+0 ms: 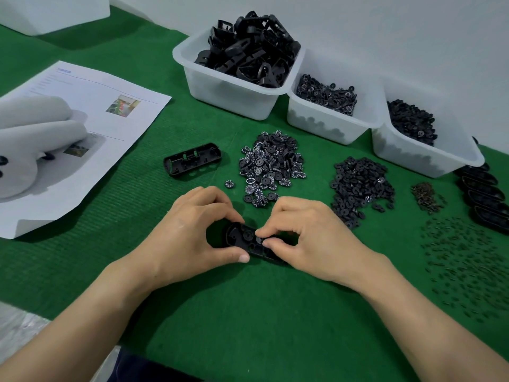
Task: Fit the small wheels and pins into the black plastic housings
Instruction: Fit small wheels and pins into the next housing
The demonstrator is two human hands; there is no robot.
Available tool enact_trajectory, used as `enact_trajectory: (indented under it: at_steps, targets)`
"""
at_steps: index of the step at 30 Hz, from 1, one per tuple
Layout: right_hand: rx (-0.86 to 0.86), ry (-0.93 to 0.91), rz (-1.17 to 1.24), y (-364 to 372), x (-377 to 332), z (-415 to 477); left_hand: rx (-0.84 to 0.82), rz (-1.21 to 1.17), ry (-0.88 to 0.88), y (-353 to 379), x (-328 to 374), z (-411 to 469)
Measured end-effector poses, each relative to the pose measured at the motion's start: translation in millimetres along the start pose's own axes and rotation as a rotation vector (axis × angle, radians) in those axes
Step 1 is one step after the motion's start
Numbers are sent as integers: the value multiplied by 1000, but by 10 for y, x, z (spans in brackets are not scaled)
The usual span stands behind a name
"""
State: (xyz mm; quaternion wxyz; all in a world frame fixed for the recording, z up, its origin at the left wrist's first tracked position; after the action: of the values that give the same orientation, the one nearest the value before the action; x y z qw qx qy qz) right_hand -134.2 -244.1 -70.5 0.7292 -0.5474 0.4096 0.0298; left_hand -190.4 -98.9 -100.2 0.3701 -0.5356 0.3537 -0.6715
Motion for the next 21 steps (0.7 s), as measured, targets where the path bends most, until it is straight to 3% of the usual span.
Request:
enact_trajectory:
  at_steps: [2,5,7,13,21]
  targets:
    - [-7,17,38,-63,39,-3,-1,-2,1,3,1,3]
    - [200,142,113,-301,244,-8,-4,-12,-2,4,2,-1]
    - [271,237,32,-372,386,-13,-7,-14,-3,8,-2,-3]
    - [191,272,-98,-195,469,32,-7,-7,-5,5,-2,1]
    - [205,250,-58,-186,454,48,-9,-9,-8,-1,8,-6]
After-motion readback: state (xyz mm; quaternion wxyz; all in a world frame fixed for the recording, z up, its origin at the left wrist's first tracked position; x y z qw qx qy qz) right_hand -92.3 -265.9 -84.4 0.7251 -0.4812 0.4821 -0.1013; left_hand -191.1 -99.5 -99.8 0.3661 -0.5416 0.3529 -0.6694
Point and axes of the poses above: each hand's wrist, its own z-axis towards the middle knuckle, its own y-axis out of the palm, x = y × z, the point moved 5 cm from there along z, towards the middle knuckle, and after that the axes turned 11 degrees about z, right-handed, at the moved point
